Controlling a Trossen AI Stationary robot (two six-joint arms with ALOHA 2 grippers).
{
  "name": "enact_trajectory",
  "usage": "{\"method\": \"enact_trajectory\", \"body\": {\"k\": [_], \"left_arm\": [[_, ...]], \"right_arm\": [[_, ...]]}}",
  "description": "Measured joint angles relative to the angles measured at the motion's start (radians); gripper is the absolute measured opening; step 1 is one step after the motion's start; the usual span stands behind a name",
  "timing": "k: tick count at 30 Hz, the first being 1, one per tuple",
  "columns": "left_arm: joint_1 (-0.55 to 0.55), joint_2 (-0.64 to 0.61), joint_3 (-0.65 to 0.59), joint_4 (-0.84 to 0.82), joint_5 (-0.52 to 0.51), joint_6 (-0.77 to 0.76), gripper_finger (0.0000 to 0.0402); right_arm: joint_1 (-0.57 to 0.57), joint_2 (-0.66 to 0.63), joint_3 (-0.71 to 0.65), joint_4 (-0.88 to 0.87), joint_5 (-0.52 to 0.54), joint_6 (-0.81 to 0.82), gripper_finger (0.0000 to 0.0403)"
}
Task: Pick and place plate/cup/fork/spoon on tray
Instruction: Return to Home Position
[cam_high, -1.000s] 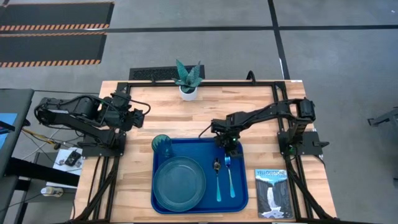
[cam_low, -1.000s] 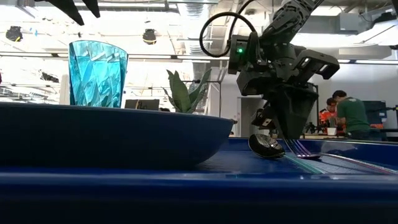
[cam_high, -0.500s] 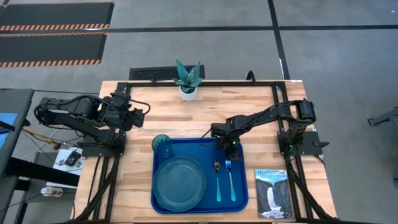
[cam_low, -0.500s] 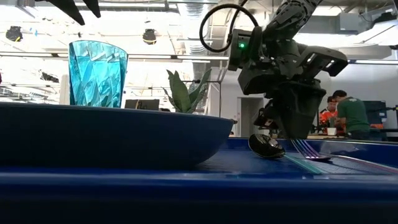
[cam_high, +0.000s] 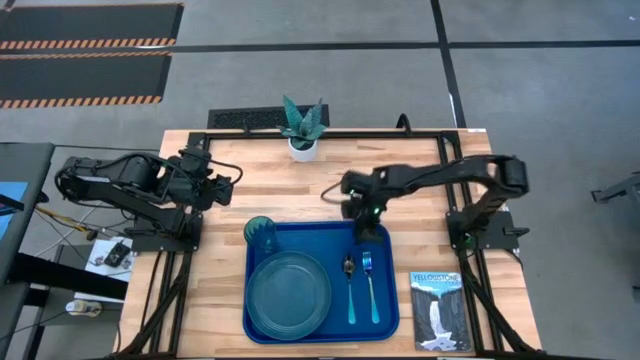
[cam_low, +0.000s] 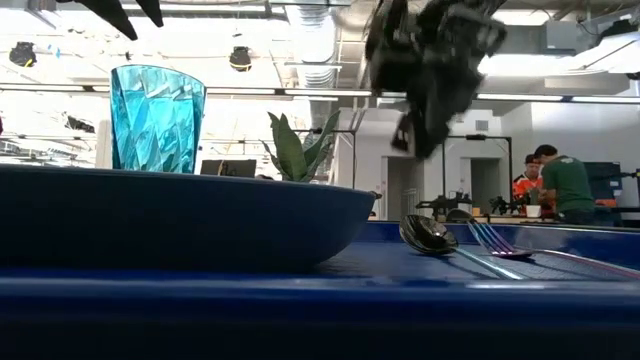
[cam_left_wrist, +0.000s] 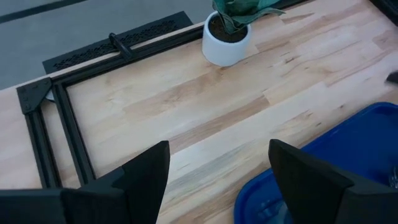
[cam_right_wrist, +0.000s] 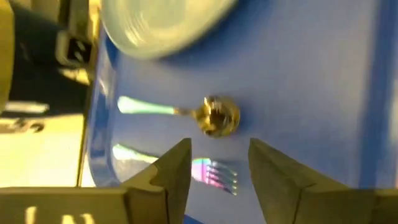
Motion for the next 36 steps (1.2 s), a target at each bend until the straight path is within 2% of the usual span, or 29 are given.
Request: {"method": "enact_trajectory", "body": {"k": [6, 10, 15, 19, 22, 26, 32, 36], "left_arm": [[0.0, 0.0, 0.033, 0.053, -0.024, 0.05, 0.0261], [0.0, 0.0, 0.061, 0.105, -0.054, 0.169, 0.0261], [0.0, 0.0, 0.073, 0.105, -0.059, 0.244, 0.0261], [-0.004, 0.0, 0.073, 0.119, -0.17, 0.211, 0.0261], [-0.037, -0.022, 0.072, 0.136, -0.259, 0.245, 0.0261], [-0.122, -0.133, 0.047, 0.143, -0.347, 0.22, 0.0261], [-0.293, -0.351, -0.092, 0.271, -0.298, 0.271, 0.0261], [-0.365, -0.494, -0.249, 0.426, -0.276, 0.367, 0.0261]], "right_arm": [[-0.058, -0.213, 0.045, 0.001, 0.003, 0.121, 0.0195], [-0.085, -0.376, 0.064, 0.04, 0.071, 0.22, 0.0194], [-0.107, -0.568, 0.069, 0.011, 0.107, 0.142, 0.0189], [-0.114, -0.693, 0.069, 0.073, 0.137, 0.166, 0.0188], [-0.13, -0.77, 0.068, 0.114, 0.153, 0.148, 0.0189], [-0.186, -0.879, 0.039, 0.113, 0.155, 0.156, 0.0189], [-0.26, -1.057, -0.119, 0.155, 0.153, 0.223, 0.0194], [-0.275, -1.182, -0.286, 0.314, 0.133, 0.286, 0.0198]]}}
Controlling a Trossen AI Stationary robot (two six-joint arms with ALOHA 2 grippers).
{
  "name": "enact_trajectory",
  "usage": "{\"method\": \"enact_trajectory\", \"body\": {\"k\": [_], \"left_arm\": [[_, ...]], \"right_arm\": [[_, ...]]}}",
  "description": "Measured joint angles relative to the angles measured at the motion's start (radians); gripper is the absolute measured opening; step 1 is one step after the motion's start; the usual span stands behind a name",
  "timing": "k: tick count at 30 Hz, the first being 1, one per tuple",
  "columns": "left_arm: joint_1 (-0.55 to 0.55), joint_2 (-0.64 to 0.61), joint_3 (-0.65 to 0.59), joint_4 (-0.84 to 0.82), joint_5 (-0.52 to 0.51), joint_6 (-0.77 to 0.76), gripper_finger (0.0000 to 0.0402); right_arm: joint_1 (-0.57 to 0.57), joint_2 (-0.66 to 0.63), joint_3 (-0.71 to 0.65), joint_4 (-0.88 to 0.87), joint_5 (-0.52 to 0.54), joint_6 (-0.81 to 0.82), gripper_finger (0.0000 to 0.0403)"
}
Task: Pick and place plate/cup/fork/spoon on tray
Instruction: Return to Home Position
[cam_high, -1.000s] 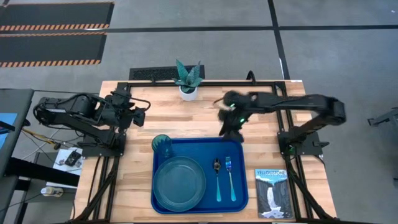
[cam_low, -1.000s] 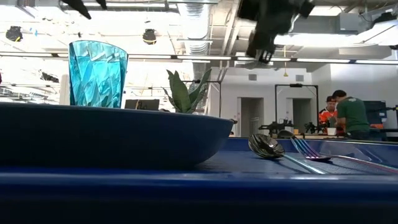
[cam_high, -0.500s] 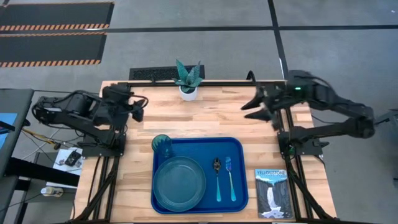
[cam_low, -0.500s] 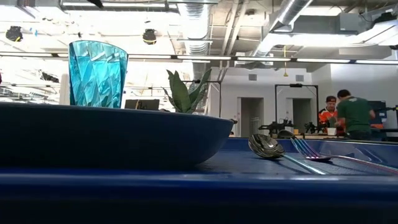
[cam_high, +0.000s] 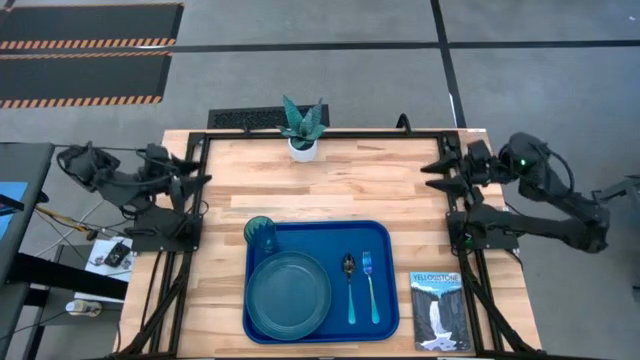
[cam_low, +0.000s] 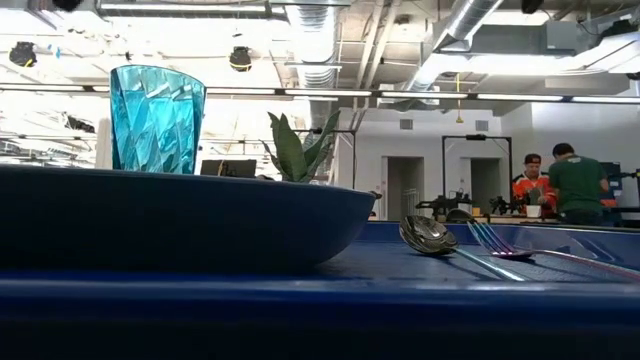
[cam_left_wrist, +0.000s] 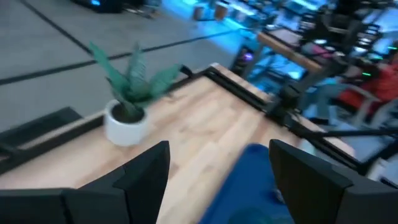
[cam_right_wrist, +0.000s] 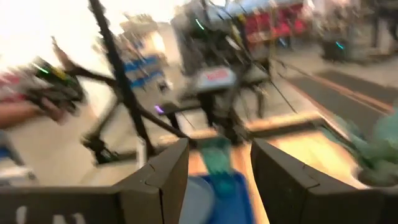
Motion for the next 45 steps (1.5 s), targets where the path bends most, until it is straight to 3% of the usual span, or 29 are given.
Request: {"method": "enact_trajectory", "body": {"k": [4, 10, 16, 19, 30, 34, 37, 45], "left_arm": [[-0.038, -0.137, -0.196, 0.141, 0.026, 0.011, 0.0261], [-0.072, -0.295, -0.476, 0.393, 0.147, 0.073, 0.0261], [-0.096, -0.433, -0.678, 0.648, 0.296, 0.232, 0.0261], [-0.102, -0.513, -0.749, 0.712, 0.315, 0.305, 0.0261], [-0.112, -0.538, -0.894, 0.696, 0.285, 0.225, 0.0261], [-0.116, -0.537, -0.962, 0.705, 0.348, 0.169, 0.0261], [-0.131, -0.536, -0.974, 0.757, 0.364, 0.223, 0.0261], [-0.151, -0.536, -0.974, 0.737, 0.274, 0.25, 0.0261]], "right_arm": [[0.001, -0.121, -0.193, 0.205, -0.028, 0.125, 0.0199], [0.011, -0.283, -0.469, 0.519, -0.029, 0.272, 0.0197], [0.042, -0.422, -0.724, 0.831, 0.002, 0.364, 0.0199], [0.063, -0.466, -0.829, 0.976, 0.039, 0.396, 0.0198], [0.125, -0.483, -0.827, 0.91, 0.128, 0.247, 0.0198], [0.158, -0.482, -0.827, 0.878, 0.135, 0.176, 0.02], [0.178, -0.482, -0.827, 0.862, 0.171, 0.155, 0.02], [0.195, -0.482, -0.827, 0.695, 0.186, 0.147, 0.0196]]}}
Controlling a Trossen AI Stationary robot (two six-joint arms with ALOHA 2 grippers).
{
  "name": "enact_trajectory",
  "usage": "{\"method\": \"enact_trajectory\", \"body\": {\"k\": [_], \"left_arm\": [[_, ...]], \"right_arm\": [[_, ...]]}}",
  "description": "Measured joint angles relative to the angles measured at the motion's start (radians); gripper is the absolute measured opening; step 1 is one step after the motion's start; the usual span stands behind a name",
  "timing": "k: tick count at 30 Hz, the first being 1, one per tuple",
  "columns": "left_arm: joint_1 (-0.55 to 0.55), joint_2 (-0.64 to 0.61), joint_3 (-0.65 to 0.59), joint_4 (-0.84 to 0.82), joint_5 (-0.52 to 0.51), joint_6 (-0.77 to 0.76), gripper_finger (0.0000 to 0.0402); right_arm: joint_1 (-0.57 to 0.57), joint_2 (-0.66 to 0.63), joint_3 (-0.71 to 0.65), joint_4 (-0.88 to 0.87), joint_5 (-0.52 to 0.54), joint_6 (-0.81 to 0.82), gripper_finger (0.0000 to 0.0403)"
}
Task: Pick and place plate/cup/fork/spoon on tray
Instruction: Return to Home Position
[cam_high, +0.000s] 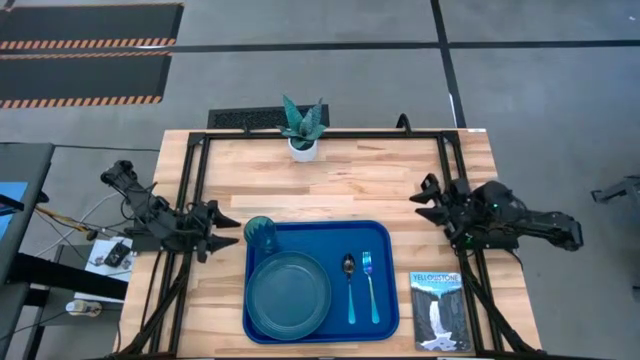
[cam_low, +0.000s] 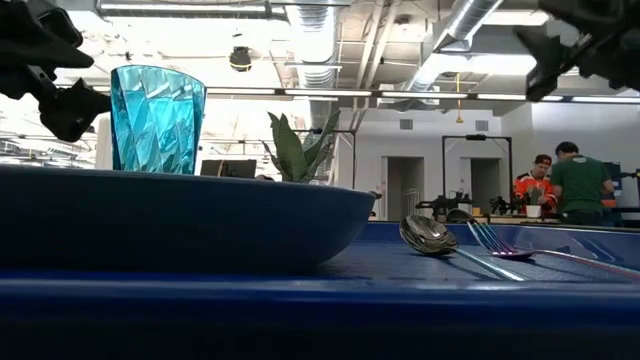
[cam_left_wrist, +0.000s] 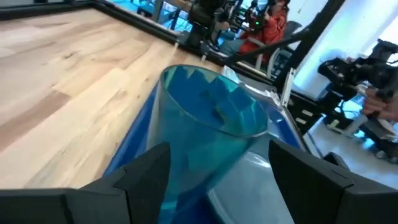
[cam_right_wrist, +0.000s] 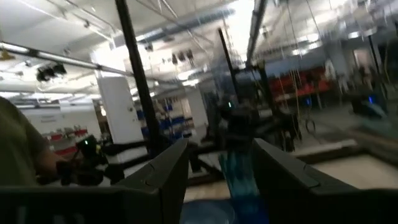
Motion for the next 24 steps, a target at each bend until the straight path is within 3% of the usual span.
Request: {"method": "enact_trajectory", "body": {"k": [11, 21, 24], "left_arm": [[0.001, 0.0, 0.0, -0.011, -0.273, -0.039, 0.0261], [0.001, 0.0, 0.0, -0.012, -0.267, 0.071, 0.0261], [0.001, 0.001, 0.0, -0.011, -0.262, 0.033, 0.0261]], "right_arm": [[0.0, 0.0, 0.0, -0.232, 0.001, -0.001, 0.02], [0.0, 0.0, 0.002, -0.322, -0.003, -0.001, 0.0195], [0.001, 0.0, 0.003, -0.328, -0.004, 0.028, 0.0194]]}}
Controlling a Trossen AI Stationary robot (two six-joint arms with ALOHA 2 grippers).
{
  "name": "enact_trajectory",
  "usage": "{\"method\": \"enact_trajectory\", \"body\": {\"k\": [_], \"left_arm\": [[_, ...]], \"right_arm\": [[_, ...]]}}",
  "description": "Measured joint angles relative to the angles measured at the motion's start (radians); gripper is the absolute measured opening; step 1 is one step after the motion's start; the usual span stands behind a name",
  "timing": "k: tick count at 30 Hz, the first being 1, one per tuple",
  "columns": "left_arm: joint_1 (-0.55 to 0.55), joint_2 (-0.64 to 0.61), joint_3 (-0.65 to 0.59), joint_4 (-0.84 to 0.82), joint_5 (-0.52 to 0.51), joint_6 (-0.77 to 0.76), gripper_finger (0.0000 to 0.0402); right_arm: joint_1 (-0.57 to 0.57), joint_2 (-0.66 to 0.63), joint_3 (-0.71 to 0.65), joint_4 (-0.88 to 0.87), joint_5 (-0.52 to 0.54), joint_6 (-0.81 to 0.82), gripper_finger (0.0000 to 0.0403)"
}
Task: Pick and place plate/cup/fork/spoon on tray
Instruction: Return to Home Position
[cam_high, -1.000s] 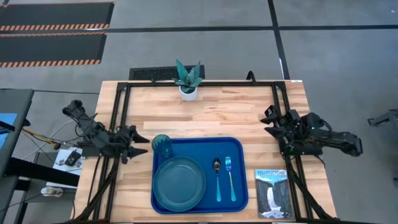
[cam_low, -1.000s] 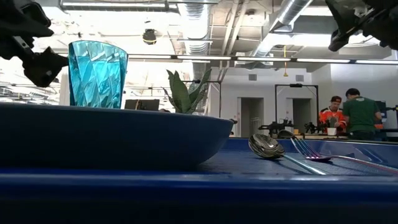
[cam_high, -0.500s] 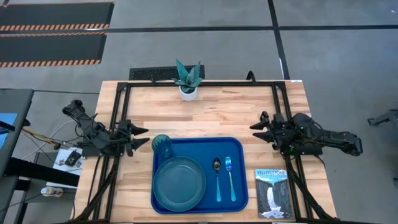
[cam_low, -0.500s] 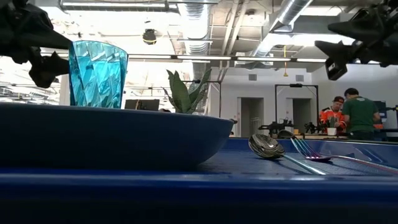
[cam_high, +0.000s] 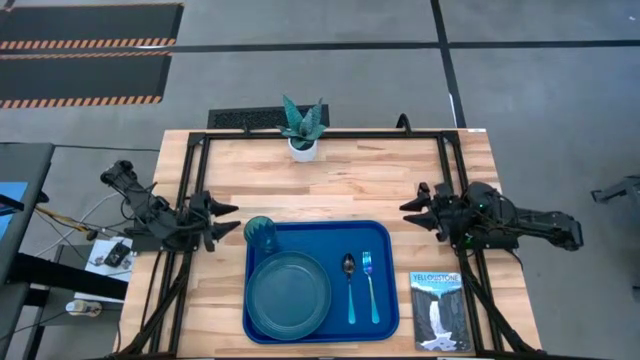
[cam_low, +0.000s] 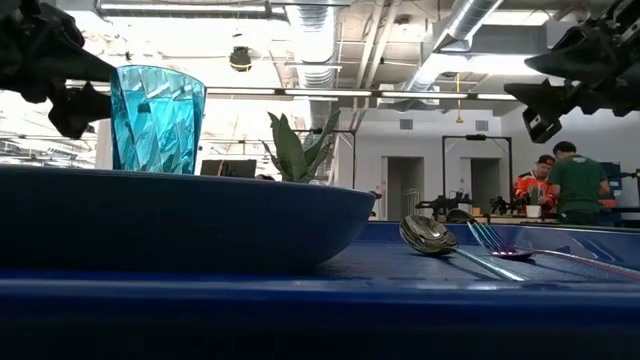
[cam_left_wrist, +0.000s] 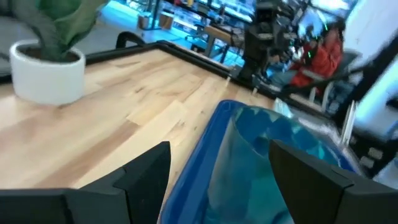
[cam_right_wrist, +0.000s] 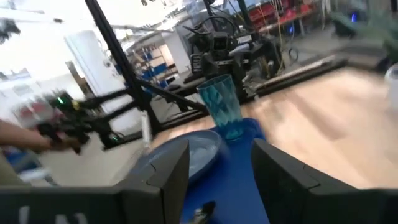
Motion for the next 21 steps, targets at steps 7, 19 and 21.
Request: {"method": "enact_trajectory", "body": {"k": [7, 19, 21], "left_arm": [[0.003, -0.001, 0.001, 0.145, 0.185, 0.155, 0.0261], [0.167, -0.002, -0.12, 0.546, 0.379, 0.389, 0.0261], [0.237, -0.002, -0.12, 0.601, 0.472, 0.433, 0.0261]], "right_arm": [[0.039, 0.0, -0.002, 0.03, -0.062, -0.005, 0.0199], [0.049, -0.002, -0.003, 0.114, -0.224, -0.046, 0.0195], [0.048, -0.002, -0.003, 0.114, -0.224, -0.054, 0.0196]]}}
